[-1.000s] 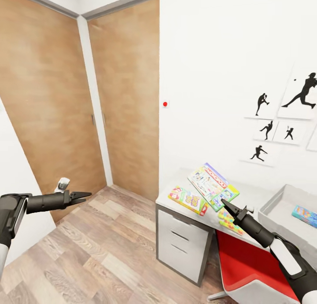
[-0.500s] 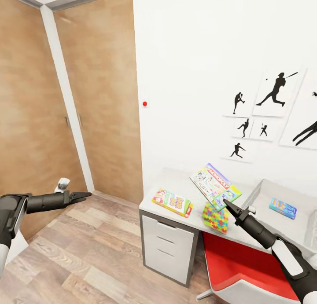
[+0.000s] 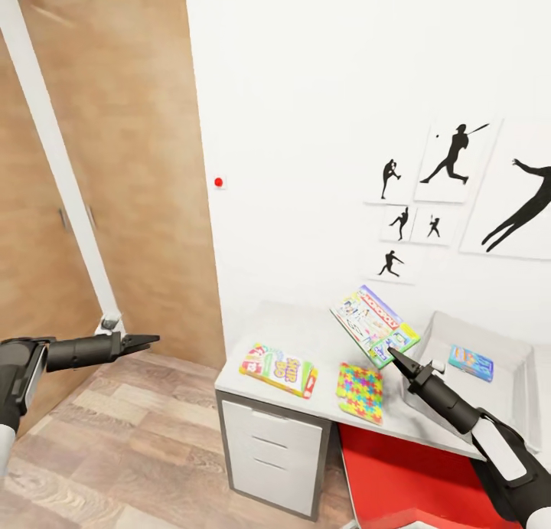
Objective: Put all the toys in the child's room - the three board games (two on the bed and one on the table), the two jigsaw puzzles on the table, and the tennis ball on the table - inside the toy box on the table in the child's room.
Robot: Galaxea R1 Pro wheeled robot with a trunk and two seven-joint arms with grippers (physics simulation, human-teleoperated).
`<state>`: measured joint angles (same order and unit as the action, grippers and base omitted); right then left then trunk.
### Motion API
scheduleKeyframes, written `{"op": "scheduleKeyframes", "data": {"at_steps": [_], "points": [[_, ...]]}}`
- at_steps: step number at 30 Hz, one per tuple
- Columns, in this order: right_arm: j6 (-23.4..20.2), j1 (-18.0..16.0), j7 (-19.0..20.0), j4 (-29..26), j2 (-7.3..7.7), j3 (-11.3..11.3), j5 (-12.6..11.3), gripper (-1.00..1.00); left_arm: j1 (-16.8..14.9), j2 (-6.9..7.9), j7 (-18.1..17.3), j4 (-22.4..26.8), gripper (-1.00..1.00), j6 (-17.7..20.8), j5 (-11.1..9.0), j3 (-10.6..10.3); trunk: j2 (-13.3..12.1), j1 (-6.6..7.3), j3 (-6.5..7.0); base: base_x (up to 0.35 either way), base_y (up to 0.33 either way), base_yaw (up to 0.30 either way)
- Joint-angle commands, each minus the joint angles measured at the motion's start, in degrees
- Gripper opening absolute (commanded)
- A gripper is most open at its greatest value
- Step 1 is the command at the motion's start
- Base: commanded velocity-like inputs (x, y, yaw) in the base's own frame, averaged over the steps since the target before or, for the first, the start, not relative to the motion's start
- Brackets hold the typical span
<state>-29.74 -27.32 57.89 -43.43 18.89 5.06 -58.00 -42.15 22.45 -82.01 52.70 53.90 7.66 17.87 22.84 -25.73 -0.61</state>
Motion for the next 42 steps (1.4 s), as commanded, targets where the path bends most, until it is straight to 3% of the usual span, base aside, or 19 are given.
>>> {"op": "scheduleKeyframes", "data": {"at_steps": [1, 14, 42], "points": [[-0.53, -0.05, 0.03, 0.02, 0.01, 0.02, -0.53, -1.00, -0.06, -0.03, -0.52, 0.04, 1.00, 0.60, 0.60, 0.11, 0.08, -0.06, -0.06, 0.277, 0.040, -0.040], [-0.84, -0.02, 0.00, 1.97, 0.08, 2.17, -1.83, -1.00, -0.03, -0.03, -0.54, 0.04, 1.00, 0.59, 0.60, 0.06, 0.08, -0.06, -0.07, 0.051, 0.005, -0.210], [-1.08, -0.02, -0.05, 4.14, 0.18, 2.41, -1.86, -1.00, -0.03, 0.01, -0.52, 0.04, 1.00, 0.51, 0.60, 0.06, 0.08, -0.06, -0.10, 0.062, -0.102, -0.276]]}}
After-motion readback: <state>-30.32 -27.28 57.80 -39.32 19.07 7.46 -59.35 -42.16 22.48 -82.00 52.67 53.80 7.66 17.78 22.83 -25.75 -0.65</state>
